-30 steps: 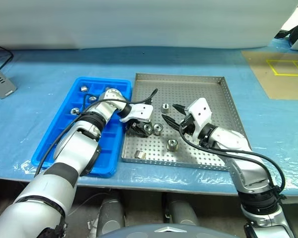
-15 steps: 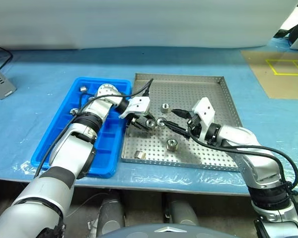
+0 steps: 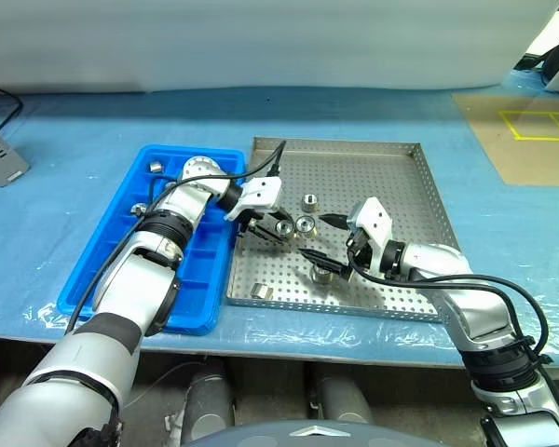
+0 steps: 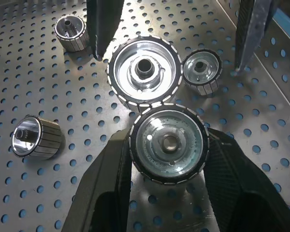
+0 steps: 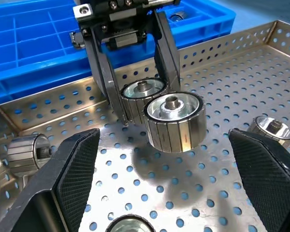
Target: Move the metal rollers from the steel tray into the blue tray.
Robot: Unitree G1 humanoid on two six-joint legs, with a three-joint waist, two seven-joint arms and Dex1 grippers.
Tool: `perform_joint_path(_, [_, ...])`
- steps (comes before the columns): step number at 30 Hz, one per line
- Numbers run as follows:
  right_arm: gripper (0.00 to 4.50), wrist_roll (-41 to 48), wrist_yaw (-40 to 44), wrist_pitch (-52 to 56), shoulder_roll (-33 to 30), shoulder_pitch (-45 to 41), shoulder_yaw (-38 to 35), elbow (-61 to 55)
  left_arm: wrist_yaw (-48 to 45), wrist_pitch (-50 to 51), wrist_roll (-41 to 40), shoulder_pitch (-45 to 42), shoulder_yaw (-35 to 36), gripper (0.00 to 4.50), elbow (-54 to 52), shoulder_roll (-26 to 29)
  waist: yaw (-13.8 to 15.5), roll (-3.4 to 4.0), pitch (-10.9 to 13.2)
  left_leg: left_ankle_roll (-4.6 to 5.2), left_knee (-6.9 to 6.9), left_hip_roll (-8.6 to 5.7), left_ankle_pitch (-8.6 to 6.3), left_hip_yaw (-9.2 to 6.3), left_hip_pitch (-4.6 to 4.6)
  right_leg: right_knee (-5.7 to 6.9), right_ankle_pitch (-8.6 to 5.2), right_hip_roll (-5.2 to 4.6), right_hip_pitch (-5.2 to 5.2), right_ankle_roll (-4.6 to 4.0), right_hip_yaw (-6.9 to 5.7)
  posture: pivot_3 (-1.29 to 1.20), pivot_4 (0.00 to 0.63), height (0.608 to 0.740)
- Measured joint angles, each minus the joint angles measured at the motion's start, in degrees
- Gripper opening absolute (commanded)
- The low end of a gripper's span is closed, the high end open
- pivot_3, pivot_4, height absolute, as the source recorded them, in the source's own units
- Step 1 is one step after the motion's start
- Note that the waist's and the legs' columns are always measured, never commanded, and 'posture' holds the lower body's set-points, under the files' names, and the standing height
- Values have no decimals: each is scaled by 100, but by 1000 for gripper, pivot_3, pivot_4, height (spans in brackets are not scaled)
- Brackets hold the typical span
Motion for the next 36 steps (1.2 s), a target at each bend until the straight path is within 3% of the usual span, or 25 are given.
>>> perform_joint_path(10, [4472,-520,391,-1835,322,-434,168,2343,-289,46,-95,355,-94,1740,-558,15,-18,-2,1,3,7,5,-1,8,-5,5,0,2,-8,-1,2,-375,150,740])
perform_joint_path(11, [4109,-587,416,-2100,366,-501,161,2668,-292,44,-83,381,-133,1740,-561,18,-18,-1,1,3,10,5,-1,8,-7,7,0,2,-9,-1,2,-375,150,740])
perform_joint_path(15, [4109,-749,514,-3286,629,-764,74,4058,-273,2,-2,448,-233,1740,-559,101,-17,-3,0,17,32,8,-10,10,-12,7,0,1,-3,-1,0,-376,150,740])
perform_joint_path(22, [4109,-1066,673,-4756,937,-1372,-19,5978,-12,20,42,368,-231,1740,-318,54,-34,-198,-113,22,49,18,-23,8,71,-6,-1,1,98,-3,-7,-382,150,740])
perform_joint_path(28, [4109,-1032,1002,-5176,1114,-1588,-307,6729,3,20,41,364,-229,1740,-309,30,-42,-270,-157,-3,38,22,-41,-7,158,-25,-3,2,160,-3,-4,-384,150,740])
perform_joint_path(36, [4109,-905,1379,-5390,1278,-1615,-671,7003,5,36,37,364,-228,1740,-300,12,-44,-326,-194,-28,-8,63,-56,7,161,-98,14,30,167,-33,-12,-384,150,740])
